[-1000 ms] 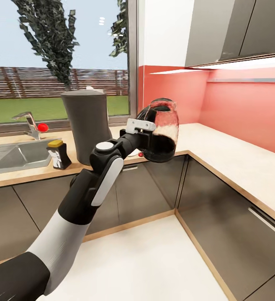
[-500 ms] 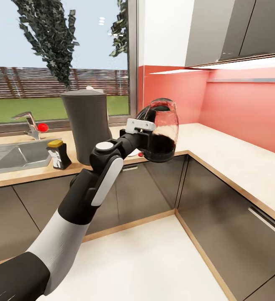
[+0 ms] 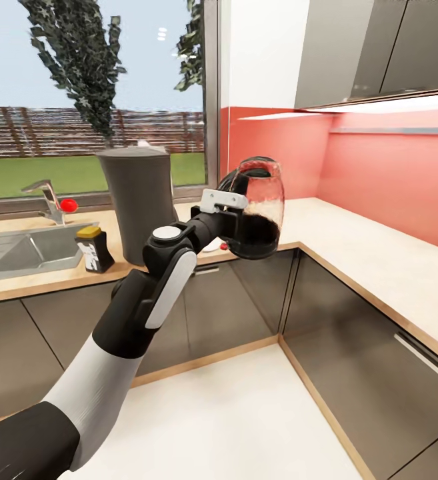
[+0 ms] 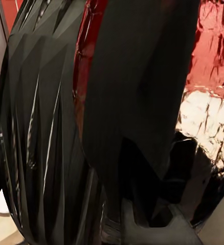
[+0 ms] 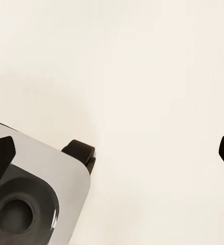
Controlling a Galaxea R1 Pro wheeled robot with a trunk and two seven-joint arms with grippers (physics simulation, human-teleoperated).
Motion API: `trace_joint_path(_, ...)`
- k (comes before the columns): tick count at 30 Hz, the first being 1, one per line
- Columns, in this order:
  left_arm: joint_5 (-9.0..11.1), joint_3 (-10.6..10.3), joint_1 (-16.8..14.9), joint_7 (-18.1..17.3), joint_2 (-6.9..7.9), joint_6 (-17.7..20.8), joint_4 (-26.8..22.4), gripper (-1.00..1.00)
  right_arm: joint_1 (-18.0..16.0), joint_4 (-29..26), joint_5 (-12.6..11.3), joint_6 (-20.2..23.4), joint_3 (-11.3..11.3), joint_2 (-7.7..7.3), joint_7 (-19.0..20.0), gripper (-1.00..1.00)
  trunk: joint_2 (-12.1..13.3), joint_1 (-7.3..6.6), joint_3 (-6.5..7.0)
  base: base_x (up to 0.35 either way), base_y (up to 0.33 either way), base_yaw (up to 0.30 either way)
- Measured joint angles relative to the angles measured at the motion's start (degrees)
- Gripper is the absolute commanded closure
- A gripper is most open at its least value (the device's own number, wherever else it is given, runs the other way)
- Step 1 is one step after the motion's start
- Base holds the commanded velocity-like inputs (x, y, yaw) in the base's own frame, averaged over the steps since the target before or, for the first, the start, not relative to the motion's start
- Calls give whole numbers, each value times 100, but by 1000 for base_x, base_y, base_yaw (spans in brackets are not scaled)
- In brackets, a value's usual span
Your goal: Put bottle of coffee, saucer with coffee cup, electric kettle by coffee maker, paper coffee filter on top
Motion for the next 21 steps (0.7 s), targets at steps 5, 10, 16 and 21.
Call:
trace_joint_path(5, -1, -3, 0, 1, 0, 1, -3, 100, 1, 0, -1, 0, 0, 0, 0, -100, 201, -110, 90, 0, 0, 0)
trace_joint_path(10, -2, -5, 0, 0, 0, 3, -3, 100, 2, 0, 1, 0, 1, 0, -1, -100, 363, -198, 162, 0, 0, 0)
trace_joint_path(16, 2, -2, 0, 1, 0, 2, -4, 100, 3, 0, -1, -1, 0, 0, -2, -100, 363, -198, 162, 0, 0, 0)
trace_joint_path(21, 1, 2, 0, -1, 0, 2, -4, 100, 4, 0, 0, -2, 1, 0, -2, -100, 363, -198, 162, 0, 0, 0)
